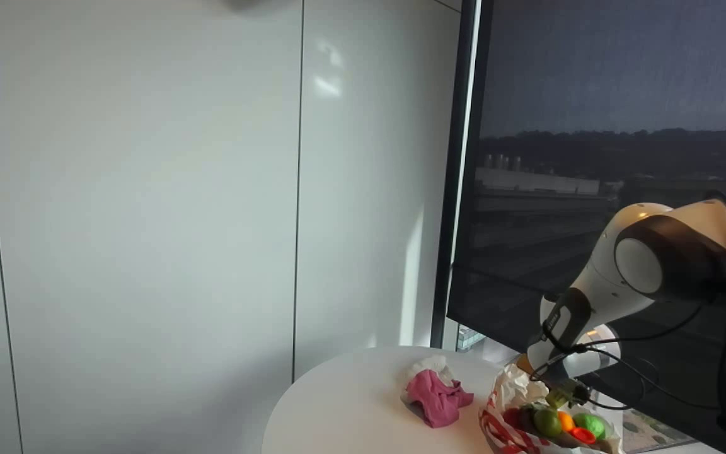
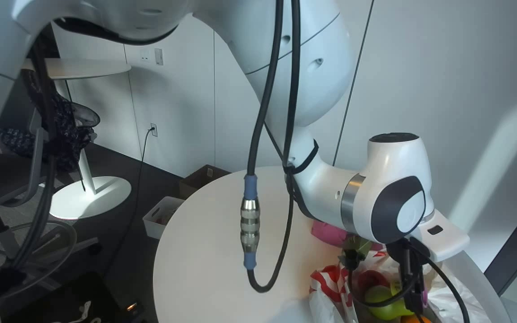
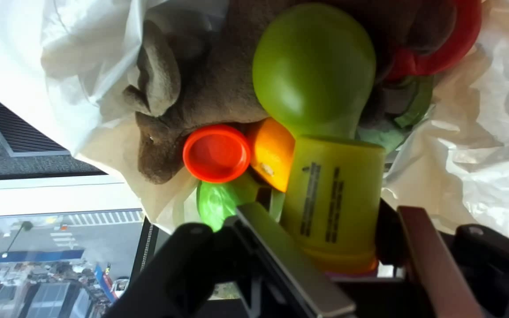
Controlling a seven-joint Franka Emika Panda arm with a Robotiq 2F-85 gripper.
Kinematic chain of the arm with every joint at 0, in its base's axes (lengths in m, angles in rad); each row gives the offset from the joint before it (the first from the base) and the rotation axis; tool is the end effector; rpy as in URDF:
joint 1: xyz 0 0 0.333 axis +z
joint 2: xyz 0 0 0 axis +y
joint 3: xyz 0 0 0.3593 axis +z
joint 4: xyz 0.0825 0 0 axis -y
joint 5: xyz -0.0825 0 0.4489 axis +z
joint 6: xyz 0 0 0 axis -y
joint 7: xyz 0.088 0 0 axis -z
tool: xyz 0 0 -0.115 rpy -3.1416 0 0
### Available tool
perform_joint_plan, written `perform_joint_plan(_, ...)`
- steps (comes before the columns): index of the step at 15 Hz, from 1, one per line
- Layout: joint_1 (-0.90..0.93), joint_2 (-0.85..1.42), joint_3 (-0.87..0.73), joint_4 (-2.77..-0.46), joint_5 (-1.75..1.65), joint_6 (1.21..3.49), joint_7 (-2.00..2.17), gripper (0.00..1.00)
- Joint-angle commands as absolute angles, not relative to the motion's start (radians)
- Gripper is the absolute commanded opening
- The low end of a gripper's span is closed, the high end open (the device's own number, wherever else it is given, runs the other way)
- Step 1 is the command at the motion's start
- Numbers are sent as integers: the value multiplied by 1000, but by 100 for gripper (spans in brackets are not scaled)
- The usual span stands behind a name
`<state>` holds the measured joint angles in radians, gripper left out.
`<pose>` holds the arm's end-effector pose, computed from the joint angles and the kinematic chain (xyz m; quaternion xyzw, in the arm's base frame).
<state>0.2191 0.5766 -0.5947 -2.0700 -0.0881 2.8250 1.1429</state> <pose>0.6308 -0.2342 0.1961 0.7728 -0.5986 0.1821 0.1066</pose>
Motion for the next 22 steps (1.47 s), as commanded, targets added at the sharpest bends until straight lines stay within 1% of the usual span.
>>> perform_joint_plan(1, 269, 636, -653, -2067, -146, 2839, 1228, 26)
perform_joint_plan(3, 270, 655, -645, -2073, -141, 2840, 1232, 26)
perform_joint_plan(4, 279, 667, -649, -2075, -142, 2845, 1237, 61)
perform_joint_plan(5, 283, 674, -648, -2078, -139, 2853, 1240, 78)
perform_joint_plan(8, 307, 685, -655, -2085, -143, 2868, 1237, 98)
perform_joint_plan(9, 315, 684, -656, -2087, -142, 2872, 1233, 100)
perform_joint_plan(12, 326, 638, -625, -2116, -126, 2912, 1207, 100)
perform_joint_plan(16, 299, 595, -528, -2127, -96, 2970, 1161, 100)
perform_joint_plan(18, 348, 607, -553, -2129, -128, 3023, 1161, 100)
perform_joint_plan(21, 376, 636, -559, -2119, -110, 3092, 1130, 100)
perform_joint_plan(22, 405, 652, -587, -2117, -108, 3126, 1129, 100)
